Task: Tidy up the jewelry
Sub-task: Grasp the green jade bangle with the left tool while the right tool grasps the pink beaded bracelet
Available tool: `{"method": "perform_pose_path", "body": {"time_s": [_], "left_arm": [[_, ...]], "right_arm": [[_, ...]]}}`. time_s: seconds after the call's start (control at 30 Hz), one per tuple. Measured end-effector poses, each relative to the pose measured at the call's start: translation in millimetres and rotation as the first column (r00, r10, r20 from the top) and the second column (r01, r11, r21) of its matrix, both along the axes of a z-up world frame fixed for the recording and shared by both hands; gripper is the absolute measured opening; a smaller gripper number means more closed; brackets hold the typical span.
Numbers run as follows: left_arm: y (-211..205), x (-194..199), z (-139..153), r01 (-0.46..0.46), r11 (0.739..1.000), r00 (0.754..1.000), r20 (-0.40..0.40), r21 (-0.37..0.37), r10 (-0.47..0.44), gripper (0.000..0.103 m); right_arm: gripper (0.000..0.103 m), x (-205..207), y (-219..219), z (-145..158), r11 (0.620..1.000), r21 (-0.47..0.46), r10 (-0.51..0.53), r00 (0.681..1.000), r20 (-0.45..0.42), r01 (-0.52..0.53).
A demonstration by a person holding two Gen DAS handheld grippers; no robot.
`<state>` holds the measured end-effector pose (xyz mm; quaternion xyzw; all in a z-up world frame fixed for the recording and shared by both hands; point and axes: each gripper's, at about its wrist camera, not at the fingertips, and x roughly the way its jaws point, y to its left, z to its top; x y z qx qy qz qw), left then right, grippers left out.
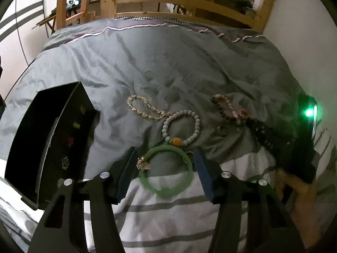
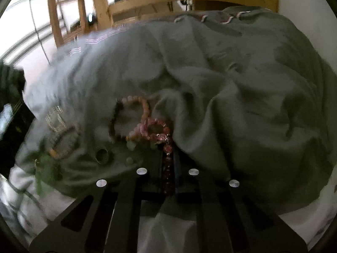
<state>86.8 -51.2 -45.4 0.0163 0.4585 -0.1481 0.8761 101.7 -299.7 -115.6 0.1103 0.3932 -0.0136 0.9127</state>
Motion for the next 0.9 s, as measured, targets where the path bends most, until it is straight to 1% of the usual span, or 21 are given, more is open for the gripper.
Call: {"method": "perform_pose_path", "body": {"time_s": [0.07,0.17,0.27,0.43,0.5,0.53,0.57,0.6,0.63,0.67,0.7,0.73,0.77,0.8,0.83,0.87,0.9], "left_arm": [[1,0,0,0.002,1.0,1.0,-0.005,-0.01,-0.002,0.053],[6,2,-8,-0.011,1.0,0.999,-0.043,-0.025,0.01,0.054],[10,3,-12,-0.019,0.999,0.998,-0.059,-0.048,0.017,0.054],[10,1,-12,-0.015,0.999,0.999,-0.051,-0.049,0.012,0.054],[7,2,-15,-0.002,0.999,0.998,-0.067,-0.043,-0.001,0.053],[5,2,-18,0.015,0.999,0.997,-0.08,-0.042,-0.019,0.055],[-3,3,-24,0.05,0.998,0.994,-0.099,-0.028,-0.053,0.058],[-11,3,-30,0.064,0.998,0.993,-0.098,0.015,-0.062,0.076],[-19,4,-34,0.065,0.995,0.996,-0.073,0.077,-0.06,0.095],[-27,5,-36,0.063,0.99,0.997,-0.043,0.129,-0.058,0.095],[-32,8,-38,0.062,0.985,0.998,-0.03,0.161,-0.058,0.095],[-37,13,-42,0.06,0.978,0.998,-0.022,0.198,-0.056,0.095],[-41,20,-50,0.055,0.97,0.998,-0.035,0.235,-0.048,0.095],[-42,25,-57,0.056,0.967,0.997,-0.067,0.247,-0.041,0.095],[-39,28,-65,0.062,0.969,0.993,-0.108,0.238,-0.037,0.095],[-34,30,-71,0.061,0.976,0.989,-0.146,0.209,-0.03,0.095],[-29,31,-71,0.054,0.982,0.987,-0.156,0.179,-0.026,0.087]], "right_arm": [[0.008,-3,-4,11,0.999,0.033,-0.001,0.999,0.052,0.0],[0.008,-11,-1,28,0.999,0.039,0.017,0.994,0.112,-0.022],[0.008,-19,2,38,0.998,0.05,0.033,0.988,0.152,-0.041],[0.008,-28,2,48,0.996,0.068,0.044,0.981,0.189,-0.058],[0.008,-28,1,48,0.995,0.084,0.043,0.981,0.189,-0.06],[0.008,-27,1,47,0.994,0.095,0.042,0.982,0.185,-0.061],[0.008,-30,-1,46,0.993,0.101,0.043,0.982,0.182,-0.062],[0.008,-29,0,45,0.992,0.105,0.046,0.983,0.179,-0.065],[0.008,-29,1,45,0.992,0.107,0.049,0.983,0.177,-0.069],[0.008,-29,2,45,0.992,0.107,0.052,0.983,0.177,-0.072],[0.008,-28,4,45,0.991,0.109,0.057,0.983,0.177,-0.077],[0.008,-29,6,45,0.991,0.109,0.06,0.982,0.177,-0.081],[0.008,-29,7,45,0.99,0.109,0.065,0.982,0.179,-0.085],[0.008,-30,7,45,0.99,0.108,0.068,0.981,0.18,-0.088],[0.008,-30,8,45,0.99,0.106,0.07,0.981,0.18,-0.09],[0.008,-30,9,45,0.99,0.105,0.07,0.981,0.181,-0.09],[0.008,-30,8,45,0.99,0.112,0.069,0.981,0.181,-0.09]]}}
